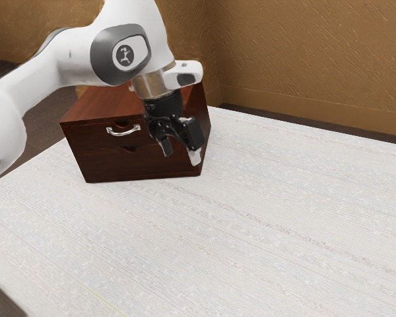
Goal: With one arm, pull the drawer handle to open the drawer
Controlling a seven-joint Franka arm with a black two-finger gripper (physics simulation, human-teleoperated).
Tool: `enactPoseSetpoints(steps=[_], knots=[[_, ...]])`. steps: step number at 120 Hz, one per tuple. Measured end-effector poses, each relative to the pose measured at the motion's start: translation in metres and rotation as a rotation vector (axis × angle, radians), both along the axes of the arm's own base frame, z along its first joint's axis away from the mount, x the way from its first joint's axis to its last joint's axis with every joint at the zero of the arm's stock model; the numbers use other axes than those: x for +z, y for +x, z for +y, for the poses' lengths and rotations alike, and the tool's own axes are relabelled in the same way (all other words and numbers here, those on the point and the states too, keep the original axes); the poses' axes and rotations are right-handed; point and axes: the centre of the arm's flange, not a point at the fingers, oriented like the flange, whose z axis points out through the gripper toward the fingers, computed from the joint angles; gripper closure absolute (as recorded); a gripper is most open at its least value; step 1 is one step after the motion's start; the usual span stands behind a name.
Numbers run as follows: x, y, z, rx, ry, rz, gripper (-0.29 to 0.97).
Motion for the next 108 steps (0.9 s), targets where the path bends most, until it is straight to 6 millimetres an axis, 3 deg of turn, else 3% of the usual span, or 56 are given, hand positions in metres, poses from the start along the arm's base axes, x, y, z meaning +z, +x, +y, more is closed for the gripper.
enactPoseSetpoints(steps=[16,26,41,48,62,80,108], knots=[[-0.003,0.001,0.005,0.037,-0.012,-0.01,0.03],[0.016,-0.026,0.014,0.062,0.013,-0.016,0.03],[0.046,-0.082,0.038,0.122,0.042,-0.019,0.02],[0.064,-0.091,0.043,0.136,0.028,-0.042,0.02],[0.073,-0.098,0.049,0.217,0.005,-0.033,0.02],[0.081,-0.109,0.055,0.474,-0.014,0.008,0.02],[0.078,-0.108,0.058,1.11,-0.065,0.116,0.02]])
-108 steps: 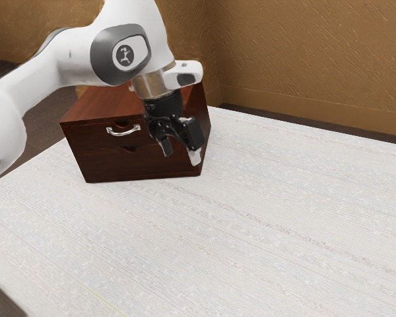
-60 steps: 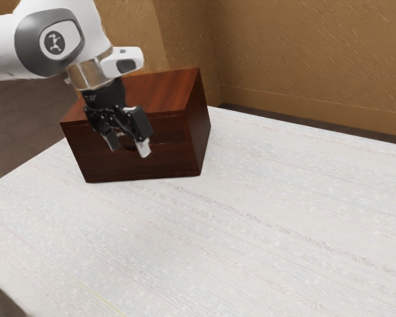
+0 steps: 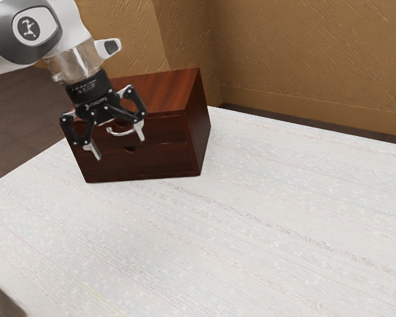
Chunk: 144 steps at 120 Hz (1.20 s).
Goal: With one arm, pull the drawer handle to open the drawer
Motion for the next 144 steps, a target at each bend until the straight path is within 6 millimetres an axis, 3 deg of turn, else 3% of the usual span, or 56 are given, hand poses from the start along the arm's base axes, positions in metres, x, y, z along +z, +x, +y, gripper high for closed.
enactPoseSetpoints(steps=[13,29,68,111,144], knots=[[-0.021,0.014,0.002,0.236,0.029,0.066,0.03],[-0.022,0.019,0.007,0.487,0.075,0.065,0.03],[-0.022,0.0,0.036,0.974,0.16,-0.026,0.03],[-0.05,0.027,0.054,1.254,0.196,-0.12,0.04],[-0.052,0.031,0.076,1.372,0.198,-0.181,0.06]])
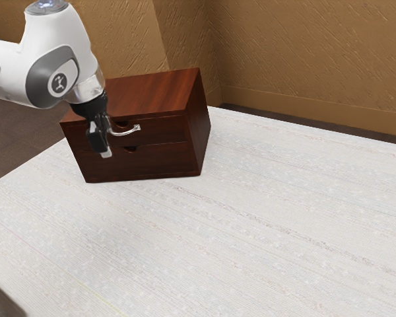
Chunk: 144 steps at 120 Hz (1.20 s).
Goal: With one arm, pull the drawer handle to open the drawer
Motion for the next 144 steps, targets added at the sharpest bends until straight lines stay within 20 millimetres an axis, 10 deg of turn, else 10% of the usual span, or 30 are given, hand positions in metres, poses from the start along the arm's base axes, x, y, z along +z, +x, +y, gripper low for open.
enactPoseSetpoints(steps=[144], knots=[[-0.044,0.041,0.058,-0.052,0.063,-0.069,0.06]])
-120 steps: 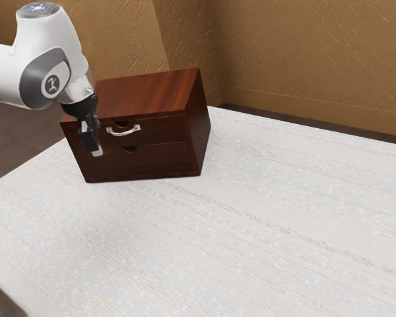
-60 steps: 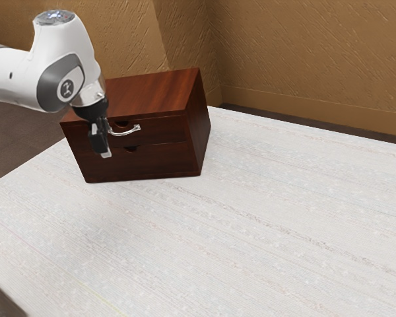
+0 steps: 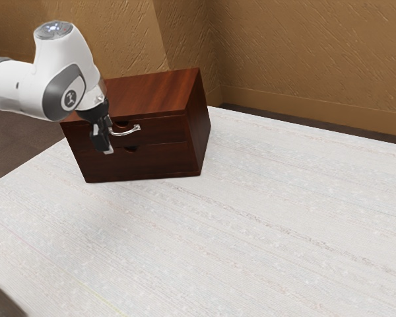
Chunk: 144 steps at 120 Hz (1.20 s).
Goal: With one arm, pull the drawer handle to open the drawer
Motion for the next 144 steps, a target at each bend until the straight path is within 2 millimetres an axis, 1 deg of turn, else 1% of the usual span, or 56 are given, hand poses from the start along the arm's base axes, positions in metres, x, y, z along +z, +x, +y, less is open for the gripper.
enactPoseSetpoints(steps=[29,44,67,82,93,122,144], knots=[[0.0,0.007,0.001,-0.047,0.05,-0.027,0.06],[-0.004,0.008,0.001,-0.062,0.053,-0.026,0.07],[-0.02,0.012,0.005,-0.075,0.047,-0.006,0.1],[-0.023,0.014,0.004,-0.085,0.047,-0.002,0.13],[-0.023,0.014,0.004,-0.09,0.049,-0.001,0.19],[-0.028,0.016,-0.002,-0.11,0.046,0.01,0.4],[-0.033,0.015,-0.009,-0.12,0.027,0.021,0.5]])
